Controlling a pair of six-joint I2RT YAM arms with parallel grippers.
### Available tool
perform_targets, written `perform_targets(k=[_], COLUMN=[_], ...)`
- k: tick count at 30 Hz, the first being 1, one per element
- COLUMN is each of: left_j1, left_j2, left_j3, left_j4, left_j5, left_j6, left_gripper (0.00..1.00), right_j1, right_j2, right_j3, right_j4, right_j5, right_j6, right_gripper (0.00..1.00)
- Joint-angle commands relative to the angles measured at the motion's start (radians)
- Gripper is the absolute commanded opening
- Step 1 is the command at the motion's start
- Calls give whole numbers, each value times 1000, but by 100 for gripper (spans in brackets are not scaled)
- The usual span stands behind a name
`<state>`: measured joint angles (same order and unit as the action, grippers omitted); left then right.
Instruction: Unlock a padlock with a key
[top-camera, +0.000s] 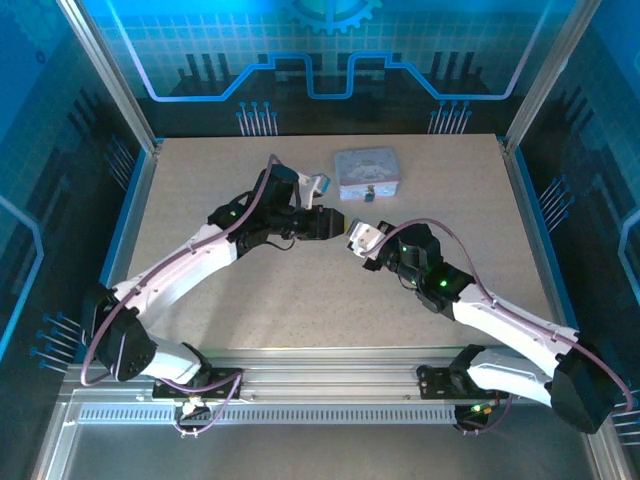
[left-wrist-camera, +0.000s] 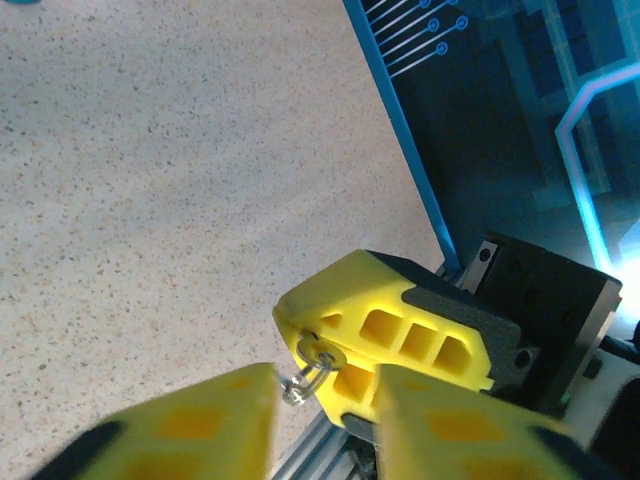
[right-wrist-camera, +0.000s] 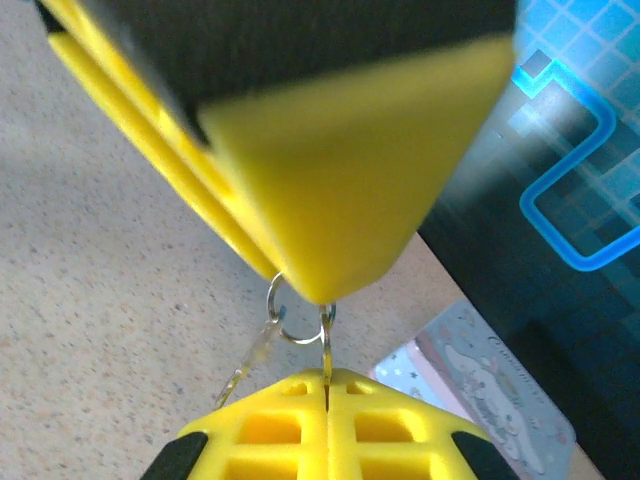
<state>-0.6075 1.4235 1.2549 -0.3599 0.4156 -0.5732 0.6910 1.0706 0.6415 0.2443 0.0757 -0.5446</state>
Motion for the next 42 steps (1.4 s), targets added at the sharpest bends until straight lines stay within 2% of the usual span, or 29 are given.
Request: perform_targets(k=[1, 5, 15, 23, 36, 42], left_j1=[14, 29, 34, 17, 14, 12], left_j2=[-45, -59, -15, -15, 14, 22], left_j3=[4, -20, -53, -69, -96, -111], left_j4=[-50, -42, 47, 53, 117, 156], left_j5=[-13, 0, 66, 41, 48, 61], left_j6=[-22, -54, -233, -342, -444, -476], left_gripper=[45, 47, 27, 29, 32, 27], right_j1=[28, 42, 54, 55, 59, 63], right_j2=[-12, 2, 20, 56, 76, 90], right_j3=[24, 52, 63, 78, 84, 84], right_j4=[-23, -70, -45, -13, 20, 20], right_j5=[40, 41, 61, 107, 98, 99], right_j6=[-98, -164, -218, -197, -159, -152], right_gripper=[3, 4, 5, 6, 6, 6])
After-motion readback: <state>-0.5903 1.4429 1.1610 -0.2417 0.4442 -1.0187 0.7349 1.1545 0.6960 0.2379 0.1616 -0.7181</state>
